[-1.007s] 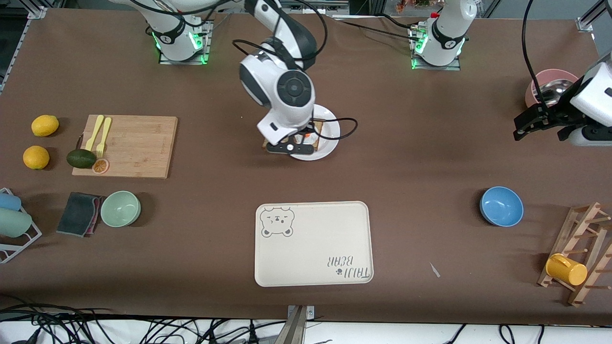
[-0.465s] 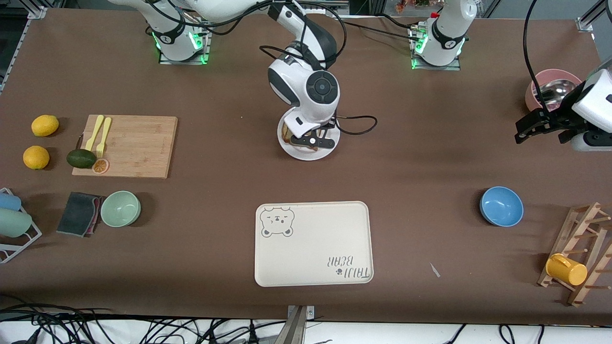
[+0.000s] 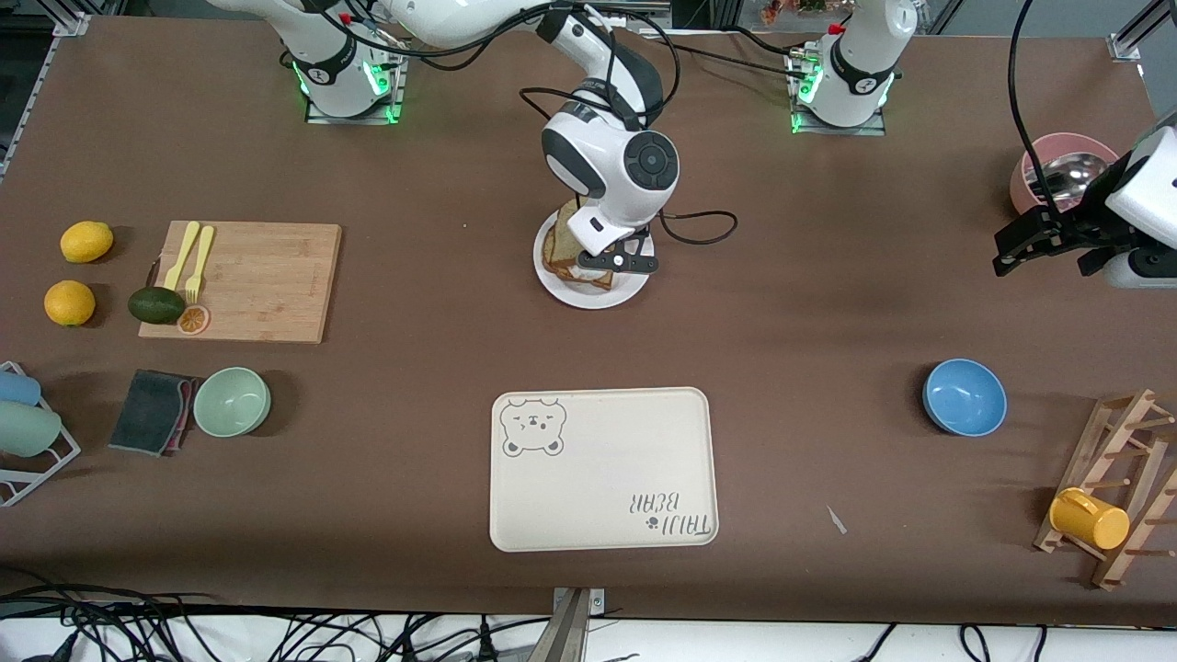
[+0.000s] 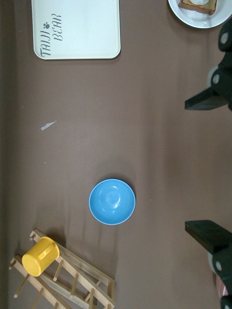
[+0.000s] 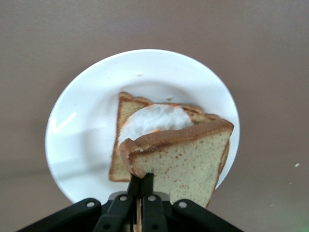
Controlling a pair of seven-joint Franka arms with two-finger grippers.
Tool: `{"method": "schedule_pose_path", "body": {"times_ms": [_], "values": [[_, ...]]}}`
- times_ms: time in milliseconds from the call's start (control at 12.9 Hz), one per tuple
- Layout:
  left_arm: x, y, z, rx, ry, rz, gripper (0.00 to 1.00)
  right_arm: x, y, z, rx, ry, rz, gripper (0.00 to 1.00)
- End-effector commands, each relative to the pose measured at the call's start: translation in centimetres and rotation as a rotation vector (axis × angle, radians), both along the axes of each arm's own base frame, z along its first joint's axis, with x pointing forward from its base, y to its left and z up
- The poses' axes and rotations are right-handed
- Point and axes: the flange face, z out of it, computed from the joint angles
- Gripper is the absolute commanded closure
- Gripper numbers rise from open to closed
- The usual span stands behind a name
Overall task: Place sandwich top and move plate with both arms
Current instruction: 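Lay the bread slice onto the egg toast and open the right gripper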
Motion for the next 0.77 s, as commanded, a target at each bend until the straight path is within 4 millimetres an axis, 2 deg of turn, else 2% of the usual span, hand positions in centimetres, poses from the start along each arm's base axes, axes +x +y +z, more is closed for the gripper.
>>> {"method": "schedule_pose_path", "body": {"times_ms": [0,465,542,620,697], "values": [[-0.1,0.0,0.9,0.005,0.000,-0.008,0.00,0.0,0.4,0.0,-0.020,-0.006,0.013,1.00],[0.0,0.2,0.8,0.006,0.002,-0.007,0.00,1.3,0.4,0.5,0.047,-0.009,-0.031,1.00],[0.0,0.2,0.8,0.006,0.000,-0.007,0.00,1.3,0.3,0.5,0.045,-0.008,-0.035,0.47],[0.0,0.2,0.8,0.006,0.000,-0.007,0.00,1.0,0.6,0.6,0.043,-0.013,-0.037,0.01],[0.0,0.2,0.8,0.006,0.002,-0.007,0.00,0.8,0.8,0.7,0.046,-0.016,-0.032,0.00]]}}
